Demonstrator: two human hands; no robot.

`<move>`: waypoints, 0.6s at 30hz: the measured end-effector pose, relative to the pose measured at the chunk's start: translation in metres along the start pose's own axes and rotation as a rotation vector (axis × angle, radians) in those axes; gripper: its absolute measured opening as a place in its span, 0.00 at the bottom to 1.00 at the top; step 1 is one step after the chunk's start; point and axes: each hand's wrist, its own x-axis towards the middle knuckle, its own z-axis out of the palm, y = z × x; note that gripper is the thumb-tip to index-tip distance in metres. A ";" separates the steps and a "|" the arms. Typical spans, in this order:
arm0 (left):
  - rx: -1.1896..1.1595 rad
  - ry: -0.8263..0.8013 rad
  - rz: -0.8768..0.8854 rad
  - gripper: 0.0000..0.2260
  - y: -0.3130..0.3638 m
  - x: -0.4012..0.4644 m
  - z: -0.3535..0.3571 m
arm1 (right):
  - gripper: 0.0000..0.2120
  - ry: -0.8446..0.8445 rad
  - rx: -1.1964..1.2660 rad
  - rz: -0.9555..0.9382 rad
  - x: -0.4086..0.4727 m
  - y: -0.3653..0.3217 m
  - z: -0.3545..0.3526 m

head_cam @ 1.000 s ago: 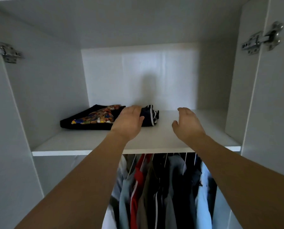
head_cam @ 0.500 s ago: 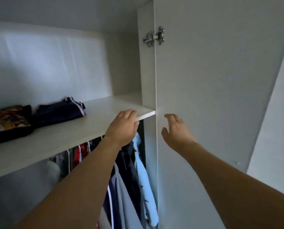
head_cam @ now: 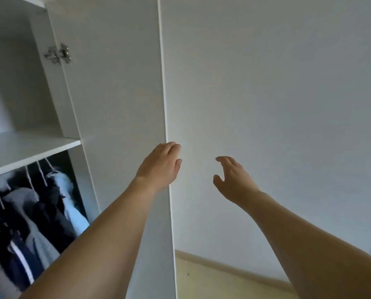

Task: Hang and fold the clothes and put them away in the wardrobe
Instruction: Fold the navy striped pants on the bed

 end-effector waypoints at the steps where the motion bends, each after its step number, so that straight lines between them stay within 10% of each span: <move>1: -0.035 0.007 0.034 0.17 0.037 0.008 0.007 | 0.25 0.007 -0.034 0.047 -0.020 0.030 -0.023; 18: -0.311 -0.348 0.295 0.21 0.398 0.022 0.166 | 0.27 -0.079 -0.125 0.572 -0.247 0.316 -0.147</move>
